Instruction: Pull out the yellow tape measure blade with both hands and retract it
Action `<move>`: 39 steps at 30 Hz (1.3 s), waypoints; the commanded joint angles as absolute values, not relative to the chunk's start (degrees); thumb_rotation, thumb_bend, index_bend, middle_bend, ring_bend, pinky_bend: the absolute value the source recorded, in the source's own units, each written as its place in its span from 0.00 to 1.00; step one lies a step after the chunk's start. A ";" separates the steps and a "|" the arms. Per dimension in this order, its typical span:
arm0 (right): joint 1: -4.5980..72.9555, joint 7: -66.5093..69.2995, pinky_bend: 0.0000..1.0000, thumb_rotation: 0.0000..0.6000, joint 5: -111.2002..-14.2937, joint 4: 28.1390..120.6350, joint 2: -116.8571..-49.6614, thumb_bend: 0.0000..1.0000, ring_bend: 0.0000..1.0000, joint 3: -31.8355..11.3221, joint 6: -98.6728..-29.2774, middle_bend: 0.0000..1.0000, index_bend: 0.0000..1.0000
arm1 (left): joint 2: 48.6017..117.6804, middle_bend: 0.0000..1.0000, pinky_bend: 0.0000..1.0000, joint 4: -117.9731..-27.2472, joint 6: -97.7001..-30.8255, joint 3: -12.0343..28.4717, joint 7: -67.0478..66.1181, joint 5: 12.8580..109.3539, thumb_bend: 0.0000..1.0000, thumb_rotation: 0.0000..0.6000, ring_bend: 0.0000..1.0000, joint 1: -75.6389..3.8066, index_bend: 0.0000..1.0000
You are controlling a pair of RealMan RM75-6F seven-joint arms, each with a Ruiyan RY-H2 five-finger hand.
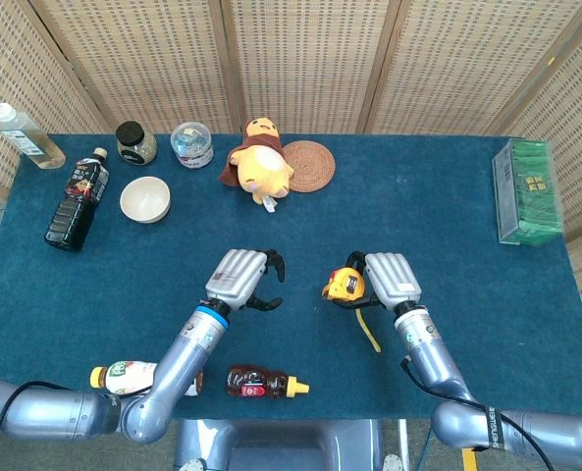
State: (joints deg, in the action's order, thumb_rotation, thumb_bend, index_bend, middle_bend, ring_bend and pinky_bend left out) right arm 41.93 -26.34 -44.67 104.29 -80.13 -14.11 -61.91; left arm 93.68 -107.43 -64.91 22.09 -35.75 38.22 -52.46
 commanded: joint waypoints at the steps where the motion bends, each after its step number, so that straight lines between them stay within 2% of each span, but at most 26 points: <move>1: 42.25 -26.55 0.61 0.62 -44.42 104.40 -80.59 0.23 0.66 -14.16 -62.24 0.58 0.55 | 95.62 0.42 0.48 -106.26 -67.31 22.01 -37.10 37.82 0.19 1.00 0.43 -53.82 0.50; 5: 42.71 -26.65 0.61 0.62 -44.12 104.51 -81.28 0.24 0.66 -14.41 -62.81 0.58 0.55 | 97.41 0.42 0.48 -105.46 -68.79 21.86 -37.75 36.79 0.19 1.00 0.43 -54.88 0.50; 13: 43.74 -27.61 0.61 0.63 -43.00 104.38 -82.24 0.24 0.66 -14.47 -63.38 0.58 0.55 | 98.73 0.42 0.48 -103.92 -67.60 22.36 -36.20 35.16 0.16 1.00 0.43 -56.37 0.50; 20: 44.48 -28.51 0.61 0.63 -42.42 104.24 -82.90 0.24 0.66 -14.48 -64.03 0.58 0.55 | 100.56 0.42 0.49 -102.19 -67.51 22.83 -35.07 34.62 0.16 0.96 0.43 -57.66 0.50; 39: 44.87 -28.71 0.61 0.63 -42.40 105.33 -82.80 0.24 0.66 -14.43 -65.39 0.58 0.55 | 105.37 0.44 0.52 -99.84 -72.07 23.19 -36.53 34.61 0.18 0.90 0.45 -59.90 0.50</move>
